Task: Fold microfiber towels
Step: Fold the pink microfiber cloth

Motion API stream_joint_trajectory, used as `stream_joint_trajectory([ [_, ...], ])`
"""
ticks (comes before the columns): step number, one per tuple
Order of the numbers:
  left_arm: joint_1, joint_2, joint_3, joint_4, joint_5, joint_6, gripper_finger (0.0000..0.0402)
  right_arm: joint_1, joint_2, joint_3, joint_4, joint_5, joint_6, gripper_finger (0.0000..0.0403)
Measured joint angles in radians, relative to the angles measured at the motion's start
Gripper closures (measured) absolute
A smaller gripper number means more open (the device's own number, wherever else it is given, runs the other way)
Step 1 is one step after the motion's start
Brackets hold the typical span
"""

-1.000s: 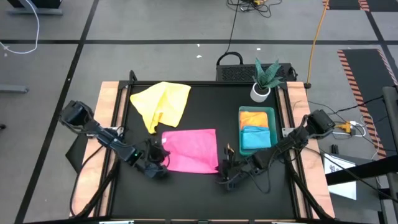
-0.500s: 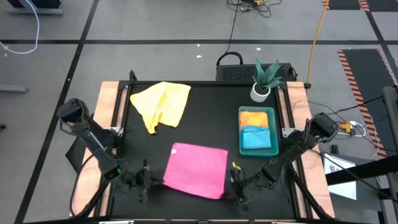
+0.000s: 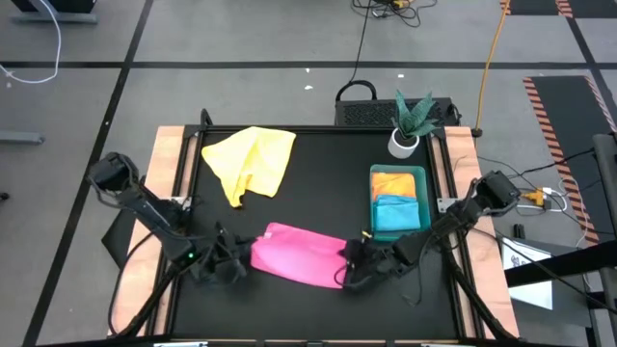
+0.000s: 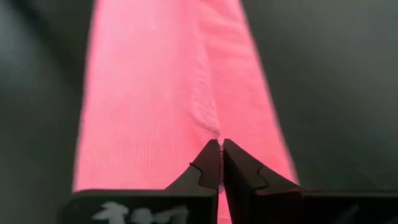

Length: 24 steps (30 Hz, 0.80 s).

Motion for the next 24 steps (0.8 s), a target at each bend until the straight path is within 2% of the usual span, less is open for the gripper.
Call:
stream_joint_trajectory([
  [7, 0.11, 0.0, -0.038, 0.017, 0.05, 0.018, 0.0392, -0.018, -0.021, 0.0, -0.136, -0.001, 0.123, 0.0402],
  [15, 0.136, 0.003, -0.047, 0.211, 0.151, 0.187, 0.0395, 0.042, -0.101, 0.0, -0.119, -0.005, 0.123, 0.0402],
  [18, 0.133, 0.003, -0.047, 0.281, 0.154, 0.248, 0.0393, 0.061, -0.127, 0.0, -0.144, -0.003, 0.142, 0.0402],
  [24, 0.194, 0.003, -0.047, 0.232, 0.131, 0.234, 0.0393, 0.015, -0.106, 0.0, -0.241, 0.004, 0.207, 0.0403],
])
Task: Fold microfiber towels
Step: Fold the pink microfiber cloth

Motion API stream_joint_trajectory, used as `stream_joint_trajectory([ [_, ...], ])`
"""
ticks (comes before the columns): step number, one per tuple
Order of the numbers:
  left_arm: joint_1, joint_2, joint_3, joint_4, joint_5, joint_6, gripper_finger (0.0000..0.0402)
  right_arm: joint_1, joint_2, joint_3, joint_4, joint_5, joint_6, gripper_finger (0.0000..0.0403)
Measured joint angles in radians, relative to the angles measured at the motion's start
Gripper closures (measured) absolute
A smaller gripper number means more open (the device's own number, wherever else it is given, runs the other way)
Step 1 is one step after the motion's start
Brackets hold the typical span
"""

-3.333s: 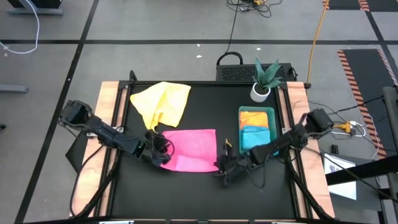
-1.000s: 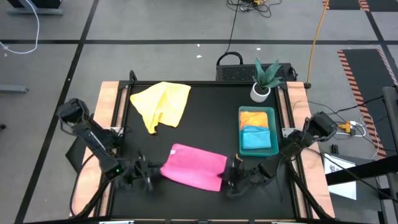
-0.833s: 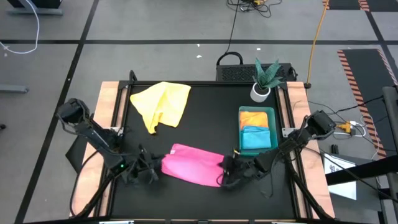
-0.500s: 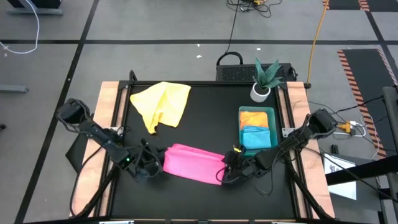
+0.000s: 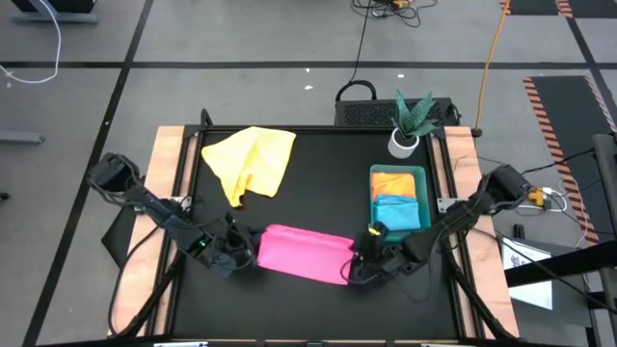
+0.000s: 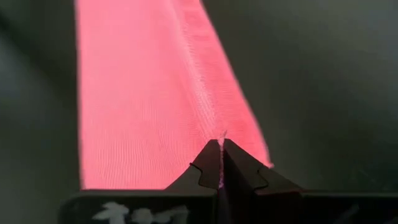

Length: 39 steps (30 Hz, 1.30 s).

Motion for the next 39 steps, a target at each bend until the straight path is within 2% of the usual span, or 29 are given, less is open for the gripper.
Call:
stream_joint_trajectory([
  [9, 0.059, 0.101, -0.003, -0.011, 0.001, -0.072, 0.0389, -0.087, 0.05, -0.037, -0.002, -0.006, 0.006, 0.0403],
  [19, 0.071, 0.221, -0.003, 0.095, 0.024, -0.085, 0.0393, -0.129, 0.051, -0.08, 0.007, -0.044, -0.017, 0.0403],
  [26, 0.071, 0.215, -0.003, 0.106, 0.03, -0.072, 0.0332, -0.135, 0.052, -0.11, 0.027, -0.013, -0.03, 0.0361],
  [31, 0.071, 0.15, -0.001, 0.108, 0.104, -0.034, 0.0296, -0.148, 0.018, -0.109, 0.03, 0.038, -0.078, 0.0316],
  [35, 0.071, 0.1, 0.006, 0.166, 0.156, -0.005, 0.0287, -0.149, -0.051, -0.109, 0.029, 0.046, -0.08, 0.0303],
  [39, 0.099, 0.117, 0.007, 0.28, 0.215, 0.087, 0.0287, -0.136, -0.093, -0.109, 0.099, 0.027, -0.114, 0.0307],
])
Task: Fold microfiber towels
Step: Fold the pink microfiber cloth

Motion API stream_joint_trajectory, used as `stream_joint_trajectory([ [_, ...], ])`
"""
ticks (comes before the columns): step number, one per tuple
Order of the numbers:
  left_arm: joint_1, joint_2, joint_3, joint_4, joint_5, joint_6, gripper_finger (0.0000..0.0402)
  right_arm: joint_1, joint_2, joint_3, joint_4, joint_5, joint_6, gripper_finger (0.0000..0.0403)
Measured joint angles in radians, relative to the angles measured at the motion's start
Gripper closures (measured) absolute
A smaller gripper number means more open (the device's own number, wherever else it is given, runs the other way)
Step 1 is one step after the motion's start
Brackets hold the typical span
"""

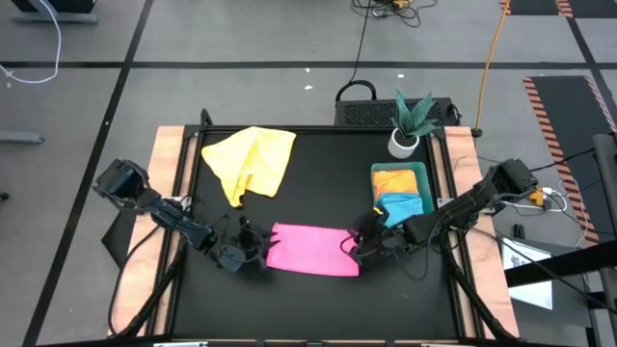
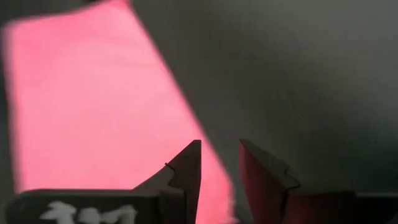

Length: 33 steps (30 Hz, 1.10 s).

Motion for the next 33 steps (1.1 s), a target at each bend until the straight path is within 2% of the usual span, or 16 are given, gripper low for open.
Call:
stream_joint_trajectory([
  [4, 0.063, 0.066, 0.0, 0.065, 0.053, 0.025, 0.0287, 0.01, 0.028, 0.001, 0.12, -0.117, -0.059, 0.0321],
  [6, 0.099, 0.1, 0.0, 0.063, 0.105, 0.008, 0.0287, 0.009, 0.055, 0.001, 0.123, -0.133, -0.049, 0.0332],
  [8, 0.126, 0.125, 0.0, 0.017, 0.148, -0.033, 0.0287, 0.001, 0.086, 0.001, 0.105, -0.115, -0.014, 0.0344],
  [14, 0.125, 0.125, 0.0, -0.097, 0.148, -0.106, 0.0287, -0.055, 0.17, 0.0, 0.006, -0.085, 0.094, 0.0384],
  [17, 0.109, 0.098, 0.0, -0.101, 0.137, -0.088, 0.0287, -0.073, 0.186, 0.0, -0.014, -0.067, 0.056, 0.0399],
  [22, 0.069, 0.035, 0.0, -0.089, 0.124, -0.046, 0.0287, -0.048, 0.133, -0.001, -0.009, 0.045, 0.008, 0.0401],
  [25, 0.039, 0.003, 0.0, -0.068, 0.124, -0.021, 0.0287, -0.005, 0.098, -0.001, 0.064, 0.047, -0.04, 0.0402],
  [28, 0.019, 0.001, 0.001, -0.04, 0.126, 0.012, 0.0287, 0.049, 0.099, 0.0, 0.221, 0.033, -0.116, 0.0402],
  [30, 0.009, 0.007, 0.0, -0.041, 0.143, 0.029, 0.0287, 0.084, 0.118, 0.001, 0.325, -0.038, -0.17, 0.0402],
  [33, 0.0, 0.031, 0.0, -0.046, 0.17, 0.027, 0.0287, 0.139, 0.142, 0.001, 0.391, -0.148, -0.22, 0.0402],
])
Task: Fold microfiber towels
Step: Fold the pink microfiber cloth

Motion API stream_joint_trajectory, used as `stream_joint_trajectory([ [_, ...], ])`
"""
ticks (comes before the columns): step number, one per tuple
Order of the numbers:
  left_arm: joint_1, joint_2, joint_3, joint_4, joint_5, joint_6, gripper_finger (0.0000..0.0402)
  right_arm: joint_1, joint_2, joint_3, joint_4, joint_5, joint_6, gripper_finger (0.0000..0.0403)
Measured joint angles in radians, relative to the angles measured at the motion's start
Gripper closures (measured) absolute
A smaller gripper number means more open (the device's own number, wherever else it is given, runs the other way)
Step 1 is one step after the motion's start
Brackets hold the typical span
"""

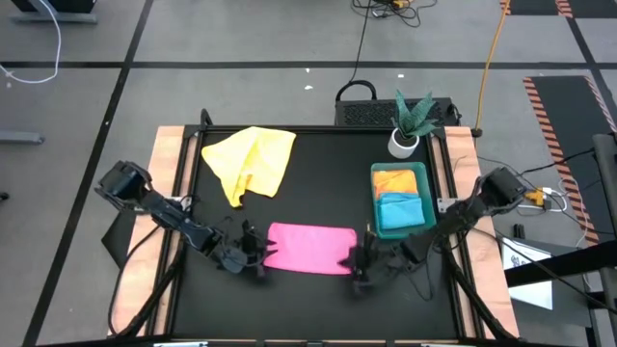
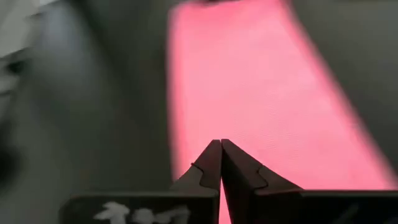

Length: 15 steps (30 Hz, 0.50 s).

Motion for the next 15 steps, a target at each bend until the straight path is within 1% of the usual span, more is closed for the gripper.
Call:
stream_joint_trajectory([
  [2, -0.006, 0.023, 0.0, 0.015, 0.007, -0.004, 0.0287, 0.031, 0.012, 0.0, 0.002, -0.046, -0.014, 0.0402],
  [5, -0.016, 0.068, 0.0, 0.034, 0.008, -0.005, 0.0293, 0.065, 0.033, 0.0, 0.002, -0.046, 0.009, 0.0402],
  [7, -0.019, 0.096, 0.001, 0.073, 0.008, -0.003, 0.0307, 0.07, 0.047, -0.001, 0.023, -0.046, 0.04, 0.0402],
  [9, -0.024, 0.115, 0.0, 0.091, 0.007, 0.002, 0.0328, 0.068, 0.069, -0.001, 0.082, -0.044, 0.056, 0.0402],
  [12, -0.034, 0.132, 0.0, 0.138, 0.006, 0.02, 0.0373, 0.056, 0.122, -0.001, 0.226, -0.05, 0.025, 0.0401],
  [13, -0.04, 0.135, 0.0, 0.145, 0.006, 0.025, 0.0386, 0.049, 0.144, -0.001, 0.28, -0.075, 0.015, 0.0402],
  [15, -0.057, 0.136, 0.0, 0.147, 0.008, 0.031, 0.0394, 0.028, 0.187, 0.0, 0.366, -0.159, 0.009, 0.0402],
])
